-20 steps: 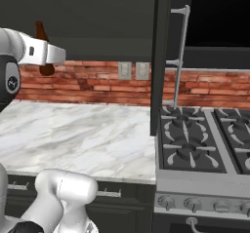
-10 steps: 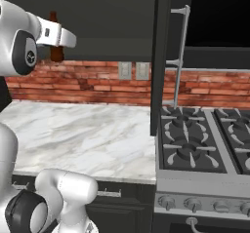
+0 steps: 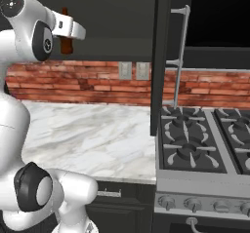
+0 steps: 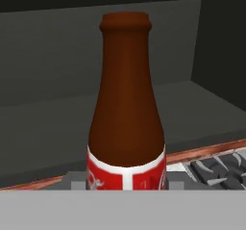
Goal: Pick the bottled drink from the counter and place it in the open cabinet.
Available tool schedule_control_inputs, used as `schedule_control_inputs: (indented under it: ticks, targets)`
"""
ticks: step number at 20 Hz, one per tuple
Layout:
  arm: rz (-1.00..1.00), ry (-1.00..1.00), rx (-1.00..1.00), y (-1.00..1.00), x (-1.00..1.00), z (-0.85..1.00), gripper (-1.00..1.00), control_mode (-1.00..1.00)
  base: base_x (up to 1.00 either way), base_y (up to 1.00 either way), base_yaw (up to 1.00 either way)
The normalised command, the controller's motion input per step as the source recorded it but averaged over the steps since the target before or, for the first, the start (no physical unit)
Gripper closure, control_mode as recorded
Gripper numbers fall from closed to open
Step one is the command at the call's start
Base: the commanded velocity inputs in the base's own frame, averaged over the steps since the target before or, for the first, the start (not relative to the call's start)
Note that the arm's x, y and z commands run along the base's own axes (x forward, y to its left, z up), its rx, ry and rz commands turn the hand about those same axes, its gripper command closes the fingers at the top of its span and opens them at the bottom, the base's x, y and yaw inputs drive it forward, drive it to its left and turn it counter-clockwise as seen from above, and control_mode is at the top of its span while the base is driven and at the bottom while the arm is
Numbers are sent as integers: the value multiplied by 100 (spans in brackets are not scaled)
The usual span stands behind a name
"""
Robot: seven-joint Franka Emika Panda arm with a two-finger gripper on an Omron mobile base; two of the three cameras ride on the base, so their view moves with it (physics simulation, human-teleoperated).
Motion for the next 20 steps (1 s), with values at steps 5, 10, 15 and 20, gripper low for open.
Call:
schedule_control_inputs:
  ticks: [5,10,15,20]
  targets:
    - [0,4,0,8,53,0,100,-100,0,0,0]
    - [0,5,0,3,51,-7,100,-100,0,0,0]
    - [0,6,0,2,39,-12,100,-100,0,0,0]
    - [0,3,0,3,26,-18,100,-100,0,0,0]
